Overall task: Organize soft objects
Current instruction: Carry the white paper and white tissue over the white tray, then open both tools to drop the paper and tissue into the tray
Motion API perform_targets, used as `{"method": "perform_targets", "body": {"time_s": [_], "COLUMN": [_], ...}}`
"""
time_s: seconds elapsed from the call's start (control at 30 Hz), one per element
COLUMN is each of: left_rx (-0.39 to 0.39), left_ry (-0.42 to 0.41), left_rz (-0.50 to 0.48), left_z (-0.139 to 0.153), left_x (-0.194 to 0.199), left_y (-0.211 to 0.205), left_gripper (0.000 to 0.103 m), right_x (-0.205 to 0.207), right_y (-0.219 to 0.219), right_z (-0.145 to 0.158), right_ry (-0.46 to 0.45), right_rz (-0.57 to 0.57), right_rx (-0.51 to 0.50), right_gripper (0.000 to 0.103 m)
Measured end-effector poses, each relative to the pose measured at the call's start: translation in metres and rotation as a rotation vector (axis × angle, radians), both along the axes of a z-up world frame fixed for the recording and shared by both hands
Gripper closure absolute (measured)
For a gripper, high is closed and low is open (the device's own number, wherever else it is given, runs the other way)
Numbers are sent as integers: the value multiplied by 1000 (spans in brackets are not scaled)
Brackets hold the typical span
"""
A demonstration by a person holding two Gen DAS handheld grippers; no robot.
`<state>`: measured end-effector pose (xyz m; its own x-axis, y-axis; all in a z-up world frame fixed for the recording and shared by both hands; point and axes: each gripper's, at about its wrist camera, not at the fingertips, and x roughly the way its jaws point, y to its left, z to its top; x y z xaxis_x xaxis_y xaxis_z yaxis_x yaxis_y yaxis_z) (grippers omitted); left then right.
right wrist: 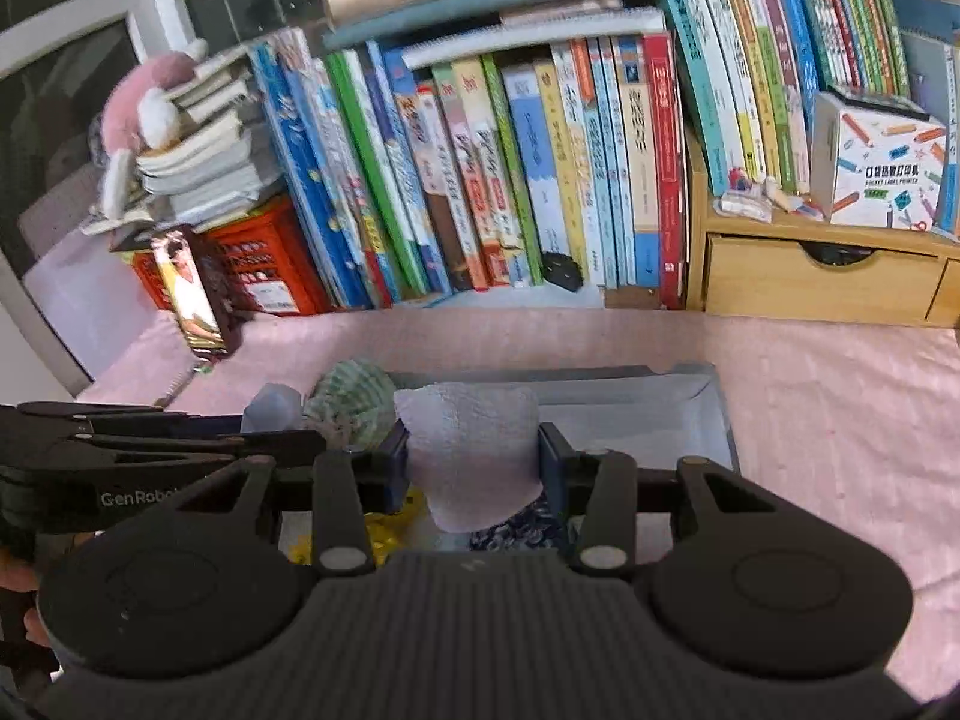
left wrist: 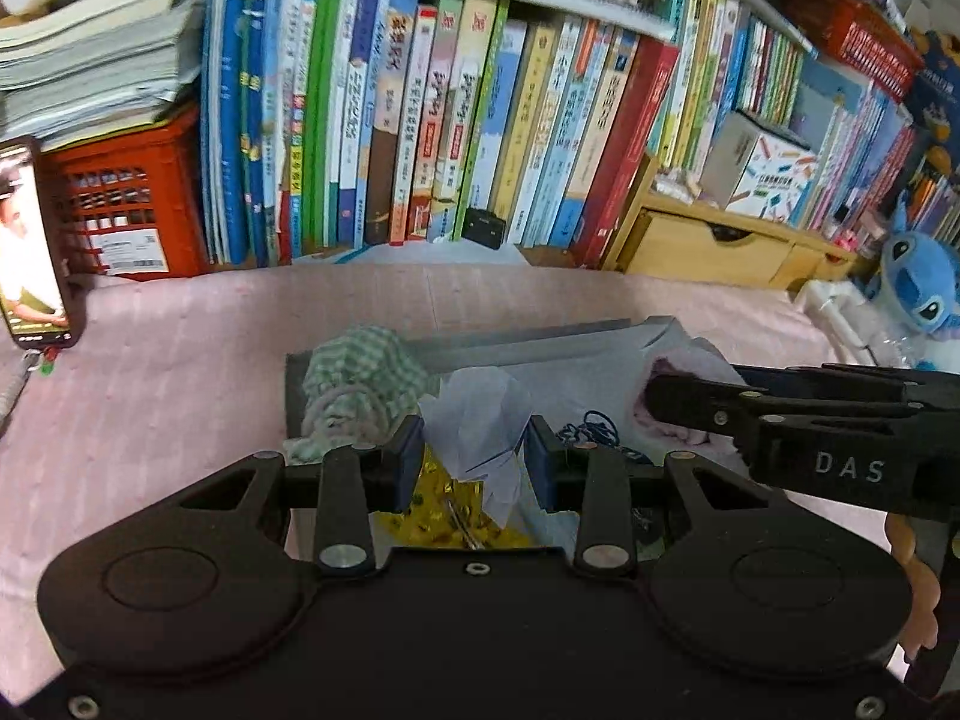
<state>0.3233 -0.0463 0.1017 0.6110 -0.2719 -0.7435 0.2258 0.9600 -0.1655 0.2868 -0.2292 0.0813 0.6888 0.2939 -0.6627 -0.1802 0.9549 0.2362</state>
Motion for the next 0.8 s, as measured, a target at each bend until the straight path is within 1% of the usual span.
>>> {"method": "perform_targets", "body": {"time_s": [0.1, 0.37, 0.8], "left_rx": [22, 49, 52], "left_ry": [13, 43, 78], "left_rz": [-7, -16, -24], "left_z": [-10, -29, -49], "left_x": [11, 30, 48], "left_y": [-8, -18, -27], "left_gripper": [69, 69, 69], "right_x": [12, 30, 44], "right_y": [-2, -8, -5], "right_z": [-10, -35, -53], "right_ry": [17, 43, 62], "right_rz": [-2, 4, 22], "right_rx": [-3, -9, -25], "right_gripper": [55, 54, 54]}}
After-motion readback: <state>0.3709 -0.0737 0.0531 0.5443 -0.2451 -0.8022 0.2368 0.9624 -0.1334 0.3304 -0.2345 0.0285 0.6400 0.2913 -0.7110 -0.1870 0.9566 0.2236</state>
